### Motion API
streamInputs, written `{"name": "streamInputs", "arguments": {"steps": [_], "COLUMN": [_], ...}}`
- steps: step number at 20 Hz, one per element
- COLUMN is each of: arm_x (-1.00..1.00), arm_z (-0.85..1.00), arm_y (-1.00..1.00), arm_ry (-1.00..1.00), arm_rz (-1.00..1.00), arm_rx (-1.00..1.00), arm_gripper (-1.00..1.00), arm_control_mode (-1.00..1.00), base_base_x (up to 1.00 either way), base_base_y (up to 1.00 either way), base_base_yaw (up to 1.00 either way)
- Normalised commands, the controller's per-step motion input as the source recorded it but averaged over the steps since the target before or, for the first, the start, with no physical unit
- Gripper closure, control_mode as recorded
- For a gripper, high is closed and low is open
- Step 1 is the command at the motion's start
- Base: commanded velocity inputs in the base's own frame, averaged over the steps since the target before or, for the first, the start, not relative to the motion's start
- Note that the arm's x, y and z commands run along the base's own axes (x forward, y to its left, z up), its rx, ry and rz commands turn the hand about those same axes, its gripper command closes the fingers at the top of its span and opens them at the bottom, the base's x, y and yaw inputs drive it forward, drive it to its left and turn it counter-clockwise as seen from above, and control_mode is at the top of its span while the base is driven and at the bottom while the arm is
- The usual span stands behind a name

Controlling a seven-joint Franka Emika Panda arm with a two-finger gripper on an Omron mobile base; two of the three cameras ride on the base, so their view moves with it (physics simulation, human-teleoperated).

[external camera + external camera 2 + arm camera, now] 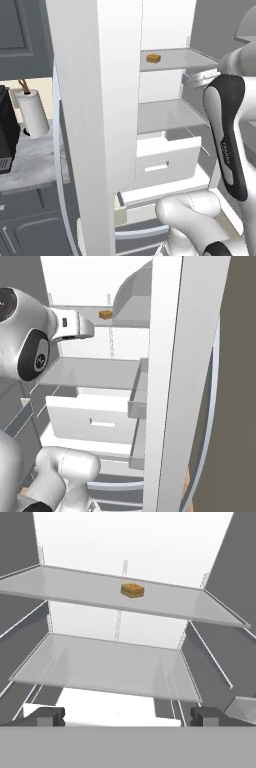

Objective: Take the cake and donut from the fridge and place them on the empty tray on the dining counter.

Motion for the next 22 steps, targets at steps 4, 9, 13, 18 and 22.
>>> {"name": "streamInputs", "arguments": {"steps": [4,9,13,18,22], "arm_x": [0.00,0.03,0.18,0.54,0.75], "arm_z": [0.00,0.00,0.04,0.14,0.16], "arm_y": [0.21,0.18,0.01,0.00,0.00], "arm_ry": [-0.11,-0.18,-0.10,0.20,0.32], "arm_rz": [-0.02,-0.10,-0.09,0.00,0.01], "arm_rx": [0.08,0.10,0.15,0.05,0.00], "arm_gripper": [-1.00,-1.00,-1.00,-1.00,-1.00], "arm_control_mode": [-1.00,-1.00,-1.00,-1.00,-1.00], "base_base_x": [0.00,0.00,0.00,0.00,0.00], "base_base_y": [0.00,0.00,0.00,0.00,0.00], "base_base_yaw": [0.00,0.00,0.00,0.00,0.00]}}
